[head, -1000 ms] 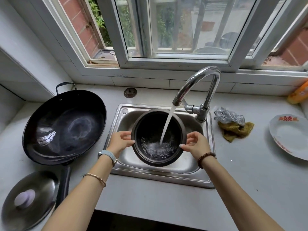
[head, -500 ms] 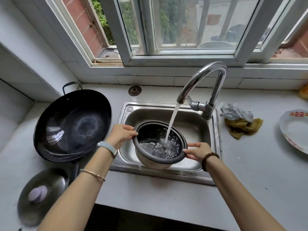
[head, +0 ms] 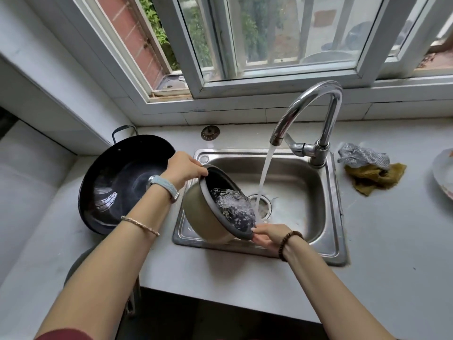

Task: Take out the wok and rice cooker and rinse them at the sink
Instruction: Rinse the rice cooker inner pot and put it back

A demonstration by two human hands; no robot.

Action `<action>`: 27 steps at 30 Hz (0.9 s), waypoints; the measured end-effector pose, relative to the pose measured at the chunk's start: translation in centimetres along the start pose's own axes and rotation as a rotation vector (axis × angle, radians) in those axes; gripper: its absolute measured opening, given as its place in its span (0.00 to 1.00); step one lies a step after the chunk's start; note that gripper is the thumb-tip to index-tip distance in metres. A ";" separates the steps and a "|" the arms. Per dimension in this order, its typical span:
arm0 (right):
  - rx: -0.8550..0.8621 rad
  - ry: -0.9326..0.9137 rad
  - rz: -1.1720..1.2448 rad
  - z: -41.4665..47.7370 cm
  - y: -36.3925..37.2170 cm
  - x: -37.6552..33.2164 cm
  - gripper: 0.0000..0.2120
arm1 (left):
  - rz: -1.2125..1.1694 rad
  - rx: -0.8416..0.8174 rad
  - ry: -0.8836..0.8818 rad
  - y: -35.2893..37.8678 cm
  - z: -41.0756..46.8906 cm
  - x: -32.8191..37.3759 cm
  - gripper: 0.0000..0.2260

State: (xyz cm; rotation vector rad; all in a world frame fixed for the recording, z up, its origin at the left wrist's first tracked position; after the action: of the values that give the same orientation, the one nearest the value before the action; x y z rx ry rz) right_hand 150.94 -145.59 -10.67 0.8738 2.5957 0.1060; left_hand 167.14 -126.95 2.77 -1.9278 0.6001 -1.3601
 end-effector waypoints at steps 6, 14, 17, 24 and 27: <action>-0.109 0.102 0.067 0.6 1.7 1.0 0.07 | 0.090 -0.030 0.057 -1.3 0.6 2.2 0.05; -0.228 0.232 0.172 -1.0 3.9 1.1 0.06 | 0.163 -0.022 0.129 -2.6 0.8 5.2 0.10; -0.256 0.253 0.177 -1.7 4.6 1.1 0.04 | 0.180 -0.012 0.160 -2.8 0.9 6.0 0.13; -0.253 0.276 0.221 -2.5 5.6 1.1 0.06 | 0.194 -0.042 0.161 -3.5 0.6 7.6 0.13; -0.266 0.293 0.214 -2.9 6.2 1.3 0.04 | 0.198 -0.038 0.171 -3.8 0.4 8.4 0.13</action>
State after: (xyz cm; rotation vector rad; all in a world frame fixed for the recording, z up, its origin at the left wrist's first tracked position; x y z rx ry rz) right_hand 152.39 -139.65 -7.28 1.0992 2.6528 0.6687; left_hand 170.30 -130.31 10.80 -1.7398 0.8809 -1.4028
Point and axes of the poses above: each hand's wrist, its own z-axis towards the middle knuckle, its own y-axis out of the palm, x = y × z, the point moved 3 cm from there along z, towards the middle knuckle, and after that the axes turned 13 degrees about x, right-handed, at the moved point
